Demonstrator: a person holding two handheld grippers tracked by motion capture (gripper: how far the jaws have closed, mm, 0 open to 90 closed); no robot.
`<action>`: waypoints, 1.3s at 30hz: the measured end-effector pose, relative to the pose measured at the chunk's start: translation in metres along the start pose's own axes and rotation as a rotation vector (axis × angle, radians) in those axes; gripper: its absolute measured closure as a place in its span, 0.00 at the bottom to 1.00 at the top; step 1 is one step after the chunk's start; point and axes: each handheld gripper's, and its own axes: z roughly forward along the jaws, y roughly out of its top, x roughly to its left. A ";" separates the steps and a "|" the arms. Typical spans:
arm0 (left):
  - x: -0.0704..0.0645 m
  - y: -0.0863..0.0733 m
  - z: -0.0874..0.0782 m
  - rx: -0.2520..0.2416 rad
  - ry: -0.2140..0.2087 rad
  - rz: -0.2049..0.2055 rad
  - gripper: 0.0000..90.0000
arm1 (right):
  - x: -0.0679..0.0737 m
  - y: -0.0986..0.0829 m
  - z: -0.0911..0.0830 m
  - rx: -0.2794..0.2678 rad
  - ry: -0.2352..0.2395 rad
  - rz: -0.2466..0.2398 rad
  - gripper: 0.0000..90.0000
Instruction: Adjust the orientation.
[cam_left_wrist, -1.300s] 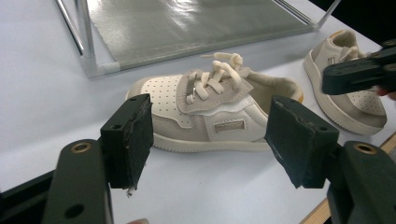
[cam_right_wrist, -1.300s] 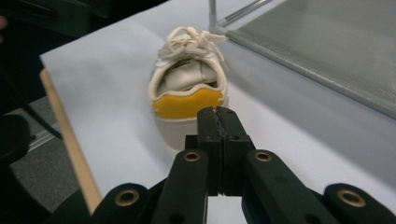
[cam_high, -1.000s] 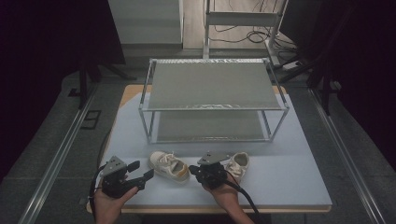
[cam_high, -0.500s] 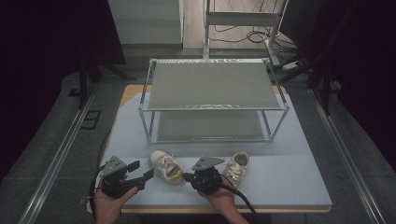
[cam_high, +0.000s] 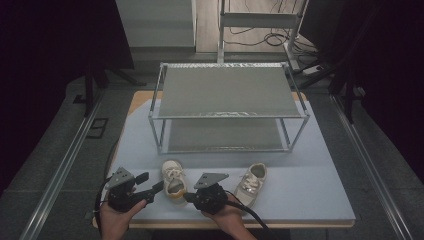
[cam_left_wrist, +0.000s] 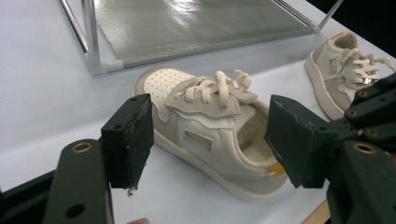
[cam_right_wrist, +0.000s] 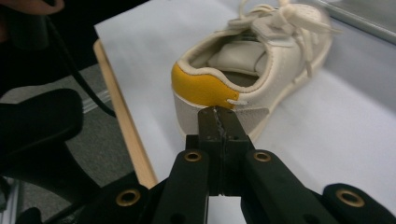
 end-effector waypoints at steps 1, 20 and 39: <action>0.000 0.000 0.000 0.001 0.002 -0.002 0.36 | 0.001 0.000 0.001 -0.009 -0.001 -0.002 1.00; 0.007 -0.001 -0.003 -0.006 0.011 -0.017 0.36 | 0.006 -0.007 0.018 0.069 -0.014 -0.035 1.00; 0.016 -0.002 -0.007 -0.019 0.012 -0.033 0.36 | 0.023 0.016 0.057 0.073 0.035 -0.058 0.99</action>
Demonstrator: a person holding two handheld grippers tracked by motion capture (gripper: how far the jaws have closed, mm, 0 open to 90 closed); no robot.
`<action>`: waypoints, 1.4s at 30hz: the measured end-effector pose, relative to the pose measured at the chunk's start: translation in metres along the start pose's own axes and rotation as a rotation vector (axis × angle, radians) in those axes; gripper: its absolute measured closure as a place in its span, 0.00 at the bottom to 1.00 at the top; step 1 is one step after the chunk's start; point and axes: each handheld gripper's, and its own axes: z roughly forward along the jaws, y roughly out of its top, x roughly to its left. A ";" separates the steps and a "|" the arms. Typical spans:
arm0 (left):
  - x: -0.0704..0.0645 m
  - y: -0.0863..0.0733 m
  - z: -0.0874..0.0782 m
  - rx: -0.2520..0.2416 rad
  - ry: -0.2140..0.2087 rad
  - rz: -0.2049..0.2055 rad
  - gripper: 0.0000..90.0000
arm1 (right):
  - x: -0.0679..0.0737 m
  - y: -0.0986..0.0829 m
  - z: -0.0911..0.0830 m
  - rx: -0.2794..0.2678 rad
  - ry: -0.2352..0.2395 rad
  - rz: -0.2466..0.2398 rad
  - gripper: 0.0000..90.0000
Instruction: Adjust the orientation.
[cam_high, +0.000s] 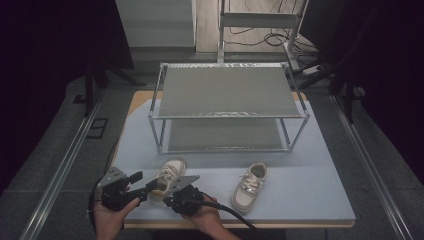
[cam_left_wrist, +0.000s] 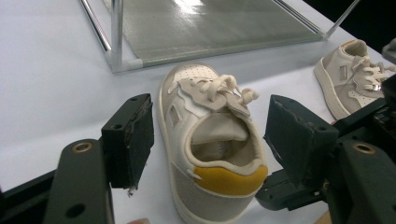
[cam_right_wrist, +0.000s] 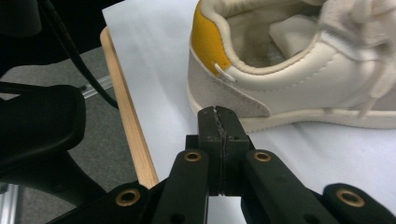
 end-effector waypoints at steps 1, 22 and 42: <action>0.001 0.000 -0.001 -0.002 0.000 0.001 0.36 | 0.000 -0.001 -0.002 -0.003 -0.005 -0.005 0.99; -0.007 0.002 0.003 0.000 0.002 0.011 0.36 | -0.050 -0.089 -0.175 -0.196 -0.238 0.123 0.99; -0.007 0.002 0.005 0.003 0.005 0.008 0.36 | -0.061 -0.153 -0.184 -0.080 -0.226 0.155 1.00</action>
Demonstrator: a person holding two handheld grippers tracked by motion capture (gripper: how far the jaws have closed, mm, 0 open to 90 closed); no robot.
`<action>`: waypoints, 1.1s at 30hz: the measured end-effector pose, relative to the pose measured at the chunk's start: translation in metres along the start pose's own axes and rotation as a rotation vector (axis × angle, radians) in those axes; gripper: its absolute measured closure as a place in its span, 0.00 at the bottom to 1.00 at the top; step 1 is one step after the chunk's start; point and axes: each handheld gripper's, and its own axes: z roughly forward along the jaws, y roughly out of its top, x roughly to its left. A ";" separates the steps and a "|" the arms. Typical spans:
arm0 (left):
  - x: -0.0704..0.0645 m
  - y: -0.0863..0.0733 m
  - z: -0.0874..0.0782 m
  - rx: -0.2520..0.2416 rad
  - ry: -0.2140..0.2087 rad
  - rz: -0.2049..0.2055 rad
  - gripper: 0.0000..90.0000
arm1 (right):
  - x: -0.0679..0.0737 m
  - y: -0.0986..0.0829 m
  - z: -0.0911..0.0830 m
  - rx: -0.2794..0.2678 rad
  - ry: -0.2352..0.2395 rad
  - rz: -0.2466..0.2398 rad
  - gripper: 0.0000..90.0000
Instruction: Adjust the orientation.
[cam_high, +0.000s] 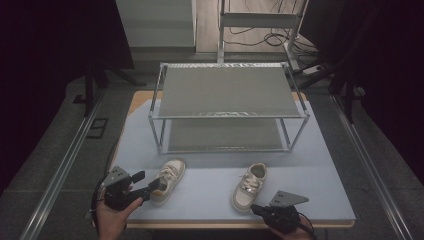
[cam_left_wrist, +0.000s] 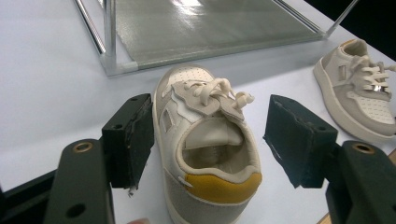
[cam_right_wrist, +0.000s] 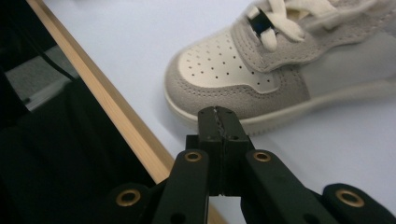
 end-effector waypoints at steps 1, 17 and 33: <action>0.000 0.000 0.000 -0.002 0.000 -0.001 0.36 | 0.001 0.002 0.002 -0.004 0.007 0.003 1.00; 0.004 0.000 -0.005 -0.014 0.000 -0.009 0.36 | 0.013 0.042 0.055 -0.025 -0.041 -0.011 1.00; 0.005 0.000 -0.007 -0.018 0.003 -0.011 0.36 | -0.011 0.048 0.006 -0.162 -0.138 0.058 1.00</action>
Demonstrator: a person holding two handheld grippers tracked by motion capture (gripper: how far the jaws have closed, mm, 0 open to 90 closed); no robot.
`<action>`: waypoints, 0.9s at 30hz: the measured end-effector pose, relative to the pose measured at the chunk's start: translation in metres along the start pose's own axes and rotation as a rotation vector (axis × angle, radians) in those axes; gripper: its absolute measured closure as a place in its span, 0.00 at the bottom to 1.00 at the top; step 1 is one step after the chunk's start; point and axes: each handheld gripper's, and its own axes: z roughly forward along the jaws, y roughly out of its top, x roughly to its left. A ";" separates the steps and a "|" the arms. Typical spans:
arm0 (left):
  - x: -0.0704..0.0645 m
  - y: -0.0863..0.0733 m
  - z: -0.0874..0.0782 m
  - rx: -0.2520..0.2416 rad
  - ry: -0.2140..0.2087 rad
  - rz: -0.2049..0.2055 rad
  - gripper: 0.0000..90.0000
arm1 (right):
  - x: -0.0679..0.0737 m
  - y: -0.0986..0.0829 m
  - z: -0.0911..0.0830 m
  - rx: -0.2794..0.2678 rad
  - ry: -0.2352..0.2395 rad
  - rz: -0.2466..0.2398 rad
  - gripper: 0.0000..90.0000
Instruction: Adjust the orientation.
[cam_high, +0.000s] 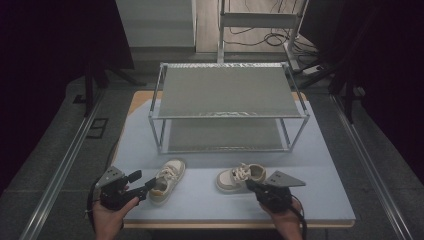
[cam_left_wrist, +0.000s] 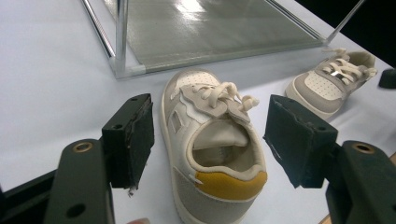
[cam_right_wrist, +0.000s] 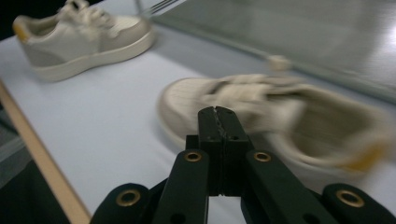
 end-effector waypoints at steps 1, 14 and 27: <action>0.000 0.000 0.000 0.000 -0.001 0.001 0.36 | 0.000 0.000 0.000 0.000 0.000 0.000 1.00; -0.002 -0.001 0.003 0.010 -0.002 0.003 0.36 | -0.070 0.001 -0.010 -0.018 -0.094 0.108 1.00; 0.003 -0.002 0.003 0.010 0.004 -0.007 0.36 | -0.098 -0.003 0.027 0.046 -0.048 0.100 1.00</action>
